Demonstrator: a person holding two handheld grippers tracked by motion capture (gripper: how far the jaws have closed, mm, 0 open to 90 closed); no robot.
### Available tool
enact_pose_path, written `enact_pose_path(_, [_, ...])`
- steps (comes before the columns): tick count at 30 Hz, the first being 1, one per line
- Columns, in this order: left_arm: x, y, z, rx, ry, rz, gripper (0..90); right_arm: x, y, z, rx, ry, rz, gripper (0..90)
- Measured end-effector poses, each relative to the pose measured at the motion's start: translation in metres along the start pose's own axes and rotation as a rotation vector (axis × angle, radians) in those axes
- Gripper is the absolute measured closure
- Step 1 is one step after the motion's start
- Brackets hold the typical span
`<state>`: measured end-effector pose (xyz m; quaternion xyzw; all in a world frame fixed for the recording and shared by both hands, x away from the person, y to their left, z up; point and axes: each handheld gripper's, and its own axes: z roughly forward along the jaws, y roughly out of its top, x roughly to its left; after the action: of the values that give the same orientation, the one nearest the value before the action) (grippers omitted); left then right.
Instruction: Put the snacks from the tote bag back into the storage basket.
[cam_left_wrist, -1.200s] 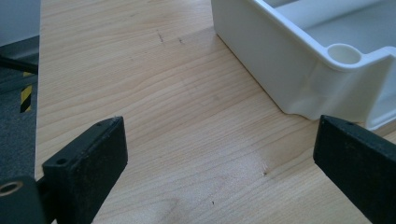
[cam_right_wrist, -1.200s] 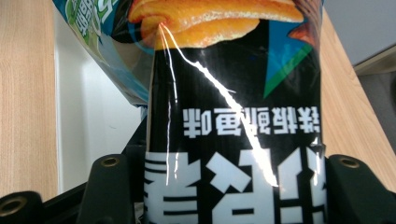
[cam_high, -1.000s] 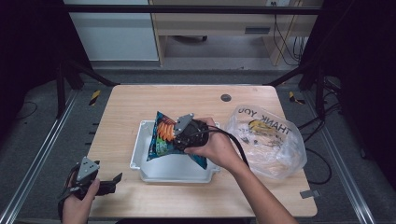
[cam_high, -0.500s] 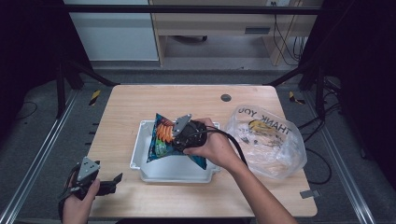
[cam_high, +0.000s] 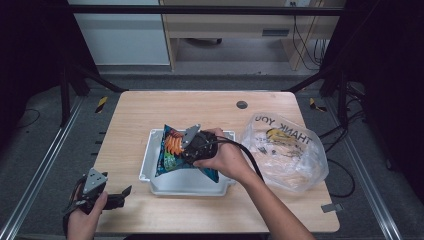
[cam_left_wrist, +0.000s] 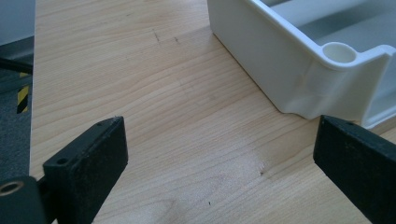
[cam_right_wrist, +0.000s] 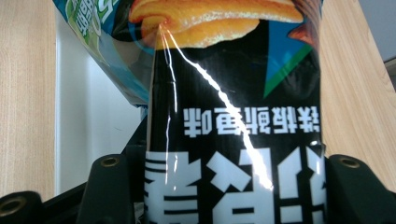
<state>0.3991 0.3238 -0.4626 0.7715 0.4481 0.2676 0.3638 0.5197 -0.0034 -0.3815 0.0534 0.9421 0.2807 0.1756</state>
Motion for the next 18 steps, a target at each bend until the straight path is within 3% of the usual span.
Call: enact_pose_path(18, [0.000,0.000,0.001,-0.001,-0.004,-0.004,2.6,0.001,-0.001,0.014,0.028,0.024,-0.012,42.2])
